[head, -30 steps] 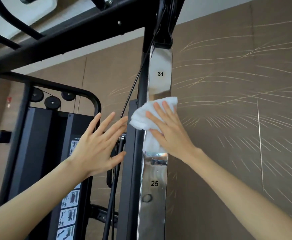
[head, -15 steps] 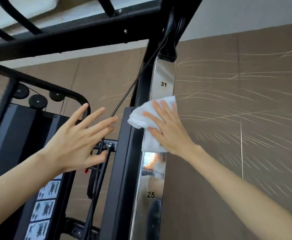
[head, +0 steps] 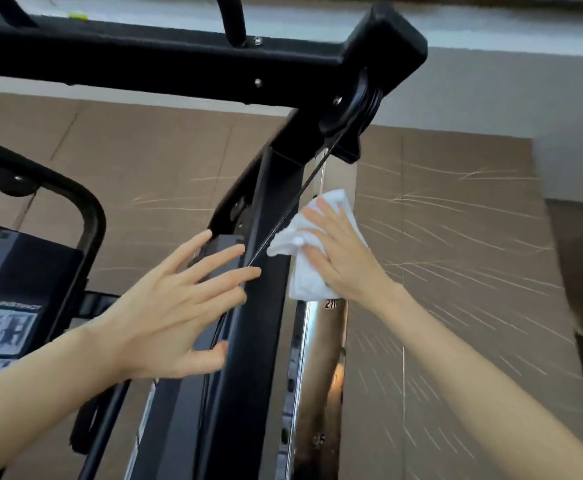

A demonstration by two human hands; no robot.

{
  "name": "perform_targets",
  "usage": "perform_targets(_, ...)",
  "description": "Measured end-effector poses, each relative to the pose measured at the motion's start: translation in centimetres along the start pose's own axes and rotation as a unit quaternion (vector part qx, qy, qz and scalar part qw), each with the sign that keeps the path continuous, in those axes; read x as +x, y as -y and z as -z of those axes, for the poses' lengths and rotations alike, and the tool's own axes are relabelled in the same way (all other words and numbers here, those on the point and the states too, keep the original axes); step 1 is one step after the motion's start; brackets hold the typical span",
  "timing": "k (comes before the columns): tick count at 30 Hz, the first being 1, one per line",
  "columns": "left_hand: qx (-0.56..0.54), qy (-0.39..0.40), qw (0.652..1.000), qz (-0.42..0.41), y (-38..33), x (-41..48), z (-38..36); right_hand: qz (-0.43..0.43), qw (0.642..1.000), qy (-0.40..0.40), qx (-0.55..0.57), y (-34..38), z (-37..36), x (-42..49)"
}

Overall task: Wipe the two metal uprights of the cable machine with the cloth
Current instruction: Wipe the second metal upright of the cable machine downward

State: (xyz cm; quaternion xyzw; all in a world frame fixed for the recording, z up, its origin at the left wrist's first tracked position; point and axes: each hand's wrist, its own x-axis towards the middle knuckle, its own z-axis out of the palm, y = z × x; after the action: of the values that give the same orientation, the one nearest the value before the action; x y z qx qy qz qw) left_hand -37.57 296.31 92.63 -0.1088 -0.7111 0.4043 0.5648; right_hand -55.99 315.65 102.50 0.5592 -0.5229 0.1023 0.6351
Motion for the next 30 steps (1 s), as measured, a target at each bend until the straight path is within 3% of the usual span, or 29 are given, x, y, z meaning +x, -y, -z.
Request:
perform_targets(7,-0.060,-0.023,0.998,-0.016,0.3,0.0,-1.2,-0.092,0.987,0.061,-0.118,-4.2,1.8,9.0)
perform_targets(13,-0.091,-0.029,0.995,-0.011,0.1,-0.2,-1.4,-0.066,0.997,0.006,-0.029,-0.5,0.2,2.6)
perform_targets(18,-0.102,-0.016,0.995,0.006,-0.4,-0.4,-1.6,-0.040,0.999,0.035,-0.004,0.5,0.0,0.2)
perform_targets(23,-0.101,0.012,0.995,0.022,-0.7,-0.4,-1.8,-0.137,0.990,0.007,-0.011,-2.3,0.4,5.8)
perform_targets(30,-0.072,0.033,0.996,0.048,-1.7,-0.2,-1.3,-0.110,0.984,-0.071,0.122,1.6,-2.1,-4.2)
